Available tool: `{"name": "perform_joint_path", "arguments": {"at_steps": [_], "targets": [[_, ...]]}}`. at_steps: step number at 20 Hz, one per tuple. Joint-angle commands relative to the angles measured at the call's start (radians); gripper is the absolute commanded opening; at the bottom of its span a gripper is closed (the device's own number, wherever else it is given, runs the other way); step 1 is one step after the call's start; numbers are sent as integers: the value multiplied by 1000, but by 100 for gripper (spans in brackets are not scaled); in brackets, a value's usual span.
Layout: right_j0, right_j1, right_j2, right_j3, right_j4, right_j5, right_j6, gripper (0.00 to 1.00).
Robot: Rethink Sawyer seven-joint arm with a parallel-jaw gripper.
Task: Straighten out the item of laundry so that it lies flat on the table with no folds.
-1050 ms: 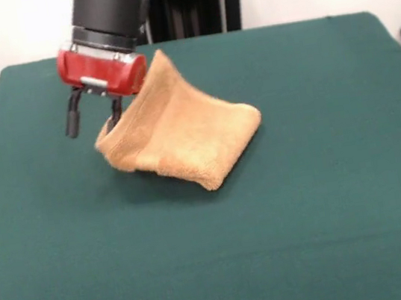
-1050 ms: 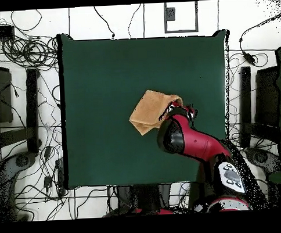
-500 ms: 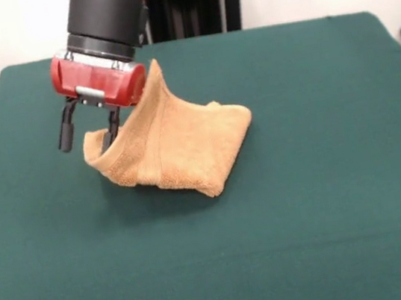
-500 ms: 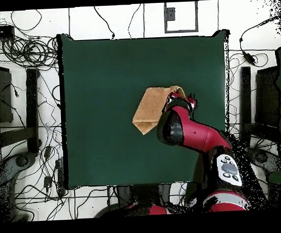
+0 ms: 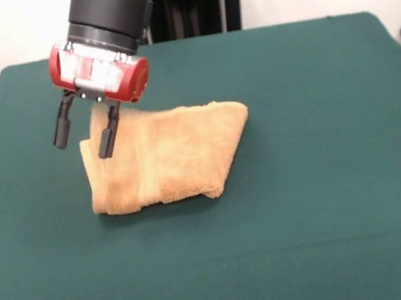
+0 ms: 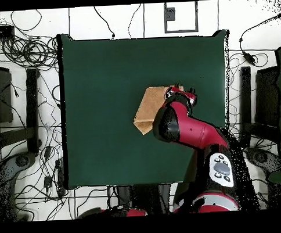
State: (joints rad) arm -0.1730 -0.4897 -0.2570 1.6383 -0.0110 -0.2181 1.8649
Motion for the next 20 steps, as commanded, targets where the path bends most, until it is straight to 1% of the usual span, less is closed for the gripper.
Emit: {"name": "perform_joint_path", "arguments": {"at_steps": [1, 9, 13, 14, 16, 17, 18, 19, 20], "targets": [[89, 1, -23, -22, 114, 136, 164, 100], [115, -22, -46, -17, 142, 166, 144, 100], [72, -47, 22, -10, 68, 183, 97, 100], [73, -62, 39, 4, 40, 212, 72, 100], [73, -83, 77, 62, 30, 239, 86, 100], [42, -95, 131, 83, -2, 230, 78, 100], [-29, -105, 237, 122, -60, 179, 84, 100], [-63, -106, 287, 140, -76, 163, 97, 100], [-123, -106, 371, 168, -102, 152, 107, 100]]}}
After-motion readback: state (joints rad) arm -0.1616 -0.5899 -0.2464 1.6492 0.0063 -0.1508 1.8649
